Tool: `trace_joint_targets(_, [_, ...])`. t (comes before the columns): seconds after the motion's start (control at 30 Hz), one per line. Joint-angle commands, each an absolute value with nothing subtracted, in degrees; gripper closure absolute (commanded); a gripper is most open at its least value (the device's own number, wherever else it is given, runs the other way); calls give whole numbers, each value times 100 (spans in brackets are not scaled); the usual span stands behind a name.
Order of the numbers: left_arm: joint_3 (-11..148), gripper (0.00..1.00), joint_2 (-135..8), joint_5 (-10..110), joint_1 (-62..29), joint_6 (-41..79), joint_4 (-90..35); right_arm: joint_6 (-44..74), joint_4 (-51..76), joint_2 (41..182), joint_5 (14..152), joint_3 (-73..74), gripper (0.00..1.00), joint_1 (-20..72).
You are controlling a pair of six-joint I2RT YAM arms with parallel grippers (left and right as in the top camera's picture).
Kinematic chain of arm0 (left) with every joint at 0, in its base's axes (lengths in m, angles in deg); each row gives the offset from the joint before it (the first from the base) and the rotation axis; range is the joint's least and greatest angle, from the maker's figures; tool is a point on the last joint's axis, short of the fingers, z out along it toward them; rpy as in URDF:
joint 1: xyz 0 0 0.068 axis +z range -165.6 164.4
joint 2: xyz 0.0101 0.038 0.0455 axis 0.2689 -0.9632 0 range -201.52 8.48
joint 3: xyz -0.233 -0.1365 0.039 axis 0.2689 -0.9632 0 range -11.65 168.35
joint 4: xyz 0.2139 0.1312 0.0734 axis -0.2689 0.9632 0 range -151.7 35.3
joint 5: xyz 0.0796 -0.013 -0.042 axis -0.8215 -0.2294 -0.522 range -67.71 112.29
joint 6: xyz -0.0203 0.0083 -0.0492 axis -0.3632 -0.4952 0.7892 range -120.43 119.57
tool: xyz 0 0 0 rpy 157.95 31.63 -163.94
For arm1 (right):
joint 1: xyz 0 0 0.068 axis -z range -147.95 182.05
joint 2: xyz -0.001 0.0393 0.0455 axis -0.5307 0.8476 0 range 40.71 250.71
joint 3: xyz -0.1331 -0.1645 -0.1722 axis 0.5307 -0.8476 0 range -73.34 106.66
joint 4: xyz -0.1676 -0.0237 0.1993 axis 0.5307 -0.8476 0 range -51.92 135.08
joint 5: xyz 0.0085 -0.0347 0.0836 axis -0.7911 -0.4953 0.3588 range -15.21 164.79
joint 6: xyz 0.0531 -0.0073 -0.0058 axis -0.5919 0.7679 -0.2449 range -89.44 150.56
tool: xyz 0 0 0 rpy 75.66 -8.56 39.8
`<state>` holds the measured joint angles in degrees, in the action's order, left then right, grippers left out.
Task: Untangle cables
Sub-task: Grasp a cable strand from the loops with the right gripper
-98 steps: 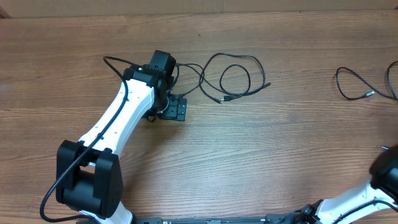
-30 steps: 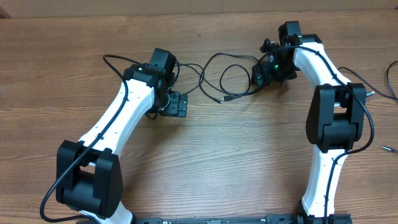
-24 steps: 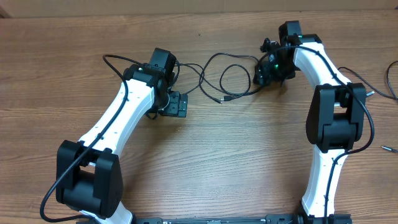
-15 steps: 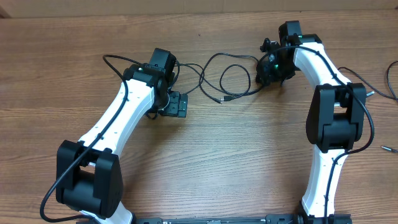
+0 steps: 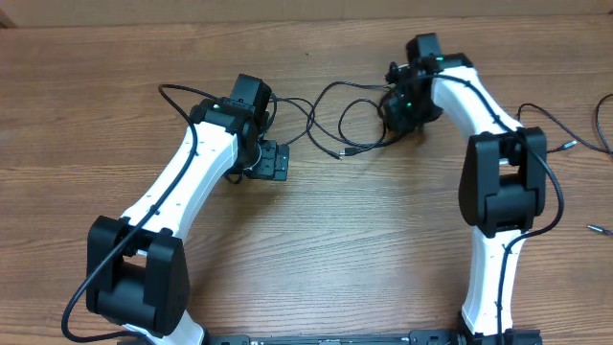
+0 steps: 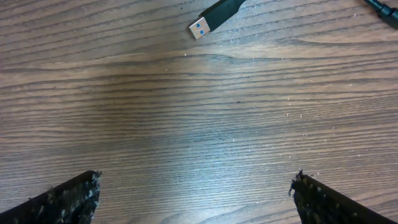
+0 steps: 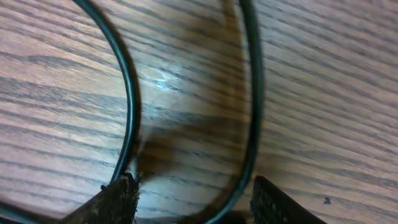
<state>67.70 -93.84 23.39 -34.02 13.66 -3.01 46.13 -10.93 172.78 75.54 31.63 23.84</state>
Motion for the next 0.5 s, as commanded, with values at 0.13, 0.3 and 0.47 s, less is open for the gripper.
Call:
trace_joint_targets(0.13, [6757, 0, -9340, 2379, -3439, 1436, -233, 4386, -1012, 17346, 6772, 3237, 65, 2393])
trace_joint_targets(0.3, [6757, 0, -9340, 2379, -3439, 1438, -233, 4226, -986, 17346, 6813, 3237, 87, 2498])
trace_joint_targets(0.47, [6757, 1, -9340, 2379, -3439, 1438, -233, 4237, -960, 17348, 7259, 3135, 89, 2548])
